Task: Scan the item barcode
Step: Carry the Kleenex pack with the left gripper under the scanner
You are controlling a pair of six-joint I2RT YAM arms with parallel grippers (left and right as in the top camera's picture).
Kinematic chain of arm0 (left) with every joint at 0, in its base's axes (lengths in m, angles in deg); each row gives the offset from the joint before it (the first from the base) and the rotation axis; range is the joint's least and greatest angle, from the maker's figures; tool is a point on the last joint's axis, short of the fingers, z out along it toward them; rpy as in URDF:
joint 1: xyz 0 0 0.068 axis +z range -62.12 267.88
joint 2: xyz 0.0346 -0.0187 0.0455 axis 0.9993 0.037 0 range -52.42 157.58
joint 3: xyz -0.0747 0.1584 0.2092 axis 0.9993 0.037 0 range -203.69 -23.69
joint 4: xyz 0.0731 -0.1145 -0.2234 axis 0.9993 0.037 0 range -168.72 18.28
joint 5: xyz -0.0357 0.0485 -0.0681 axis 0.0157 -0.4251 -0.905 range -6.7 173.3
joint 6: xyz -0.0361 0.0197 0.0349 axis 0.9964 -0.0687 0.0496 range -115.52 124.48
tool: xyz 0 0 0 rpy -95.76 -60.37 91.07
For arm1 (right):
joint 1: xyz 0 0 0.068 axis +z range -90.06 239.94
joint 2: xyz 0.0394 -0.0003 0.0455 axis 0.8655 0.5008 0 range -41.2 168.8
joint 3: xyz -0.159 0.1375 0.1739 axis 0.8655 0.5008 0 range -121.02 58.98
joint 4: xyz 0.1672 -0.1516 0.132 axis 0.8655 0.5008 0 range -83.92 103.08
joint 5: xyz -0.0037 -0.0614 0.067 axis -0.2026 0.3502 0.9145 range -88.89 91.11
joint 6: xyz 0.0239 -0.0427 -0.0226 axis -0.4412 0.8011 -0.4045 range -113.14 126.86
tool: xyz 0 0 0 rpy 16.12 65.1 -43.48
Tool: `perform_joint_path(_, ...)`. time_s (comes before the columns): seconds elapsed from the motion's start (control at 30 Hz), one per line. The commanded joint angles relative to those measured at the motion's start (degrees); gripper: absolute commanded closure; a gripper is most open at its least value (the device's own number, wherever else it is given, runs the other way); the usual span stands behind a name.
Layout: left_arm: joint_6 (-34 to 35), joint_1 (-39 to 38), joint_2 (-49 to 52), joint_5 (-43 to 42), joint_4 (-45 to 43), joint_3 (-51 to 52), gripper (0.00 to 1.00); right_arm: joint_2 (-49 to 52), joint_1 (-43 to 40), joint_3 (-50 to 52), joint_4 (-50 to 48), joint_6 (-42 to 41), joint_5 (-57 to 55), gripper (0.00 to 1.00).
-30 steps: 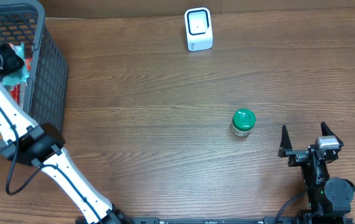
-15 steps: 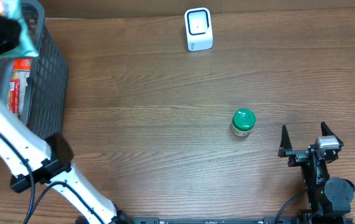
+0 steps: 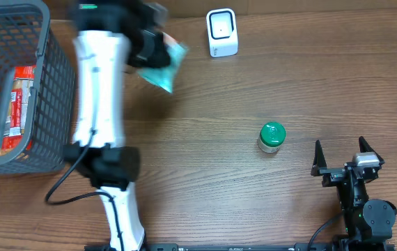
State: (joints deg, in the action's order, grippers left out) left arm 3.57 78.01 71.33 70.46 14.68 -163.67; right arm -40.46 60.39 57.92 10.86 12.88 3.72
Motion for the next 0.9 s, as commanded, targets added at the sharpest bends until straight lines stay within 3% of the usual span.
perform_joint_path(0.0,2.0,-7.3,-2.1,3.8,-4.8,10.7,0.82,-0.6,-0.2,0.6,-0.2,0.2,0.0,0.00)
perform_joint_path(0.17,9.3,-17.0,-2.1,3.8,-19.6,27.3,0.81,-0.6,-0.2,0.6,-0.2,0.2,0.0,0.00)
perform_joint_path(0.3,15.8,-22.1,-2.1,4.5,-30.1,36.8,0.86,-0.6,-0.2,0.6,-0.2,0.2,0.0,0.00)
perform_joint_path(0.57,28.2,-24.6,-2.1,7.5,-34.4,41.8,0.85,-0.6,-0.2,0.6,-0.2,0.2,0.0,0.00)
perform_joint_path(0.73,30.0,-24.7,-2.1,7.7,-35.8,43.7,0.85,-0.6,-0.2,0.6,-0.2,0.2,0.0,0.00)
perform_joint_path(0.87,30.8,-24.9,-2.1,6.6,-39.7,46.6,0.78,-0.6,-0.2,0.6,-0.2,0.2,0.0,0.00)
